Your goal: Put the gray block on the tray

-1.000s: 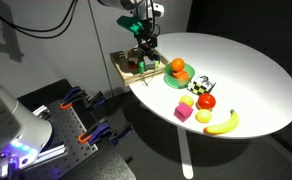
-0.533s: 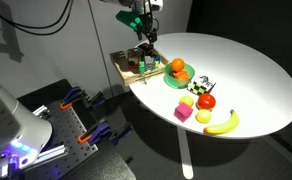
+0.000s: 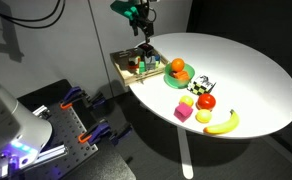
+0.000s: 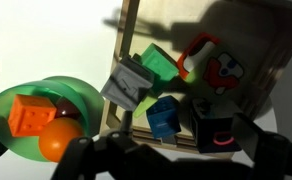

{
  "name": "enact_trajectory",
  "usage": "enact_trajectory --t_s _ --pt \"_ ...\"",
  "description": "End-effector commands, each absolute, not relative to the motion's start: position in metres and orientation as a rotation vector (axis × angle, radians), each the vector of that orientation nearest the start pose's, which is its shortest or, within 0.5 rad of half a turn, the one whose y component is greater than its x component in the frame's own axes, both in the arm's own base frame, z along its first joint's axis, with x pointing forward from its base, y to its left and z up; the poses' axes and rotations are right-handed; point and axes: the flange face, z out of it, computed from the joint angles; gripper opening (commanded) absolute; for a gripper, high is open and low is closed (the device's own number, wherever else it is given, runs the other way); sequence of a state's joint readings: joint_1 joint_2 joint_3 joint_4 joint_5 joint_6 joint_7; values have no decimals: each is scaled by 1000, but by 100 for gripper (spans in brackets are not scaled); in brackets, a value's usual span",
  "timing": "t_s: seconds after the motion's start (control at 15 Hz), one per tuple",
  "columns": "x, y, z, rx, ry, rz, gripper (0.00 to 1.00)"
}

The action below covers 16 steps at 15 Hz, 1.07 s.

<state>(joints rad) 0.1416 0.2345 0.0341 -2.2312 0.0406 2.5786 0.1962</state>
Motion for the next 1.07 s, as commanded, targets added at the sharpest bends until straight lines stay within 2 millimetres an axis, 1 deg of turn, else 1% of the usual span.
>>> enact_trajectory --t_s 0.0,0.2,0.33,0.73,1.0 --pt "530 91 304 -3103 141 -47 100" --pt "518 85 320 -3123 202 14 100" --pt "510 80 331 -3132 242 20 100" --pt "486 56 362 -3135 337 -18 100" --pt "469 43 388 -3118 335 -19 100"
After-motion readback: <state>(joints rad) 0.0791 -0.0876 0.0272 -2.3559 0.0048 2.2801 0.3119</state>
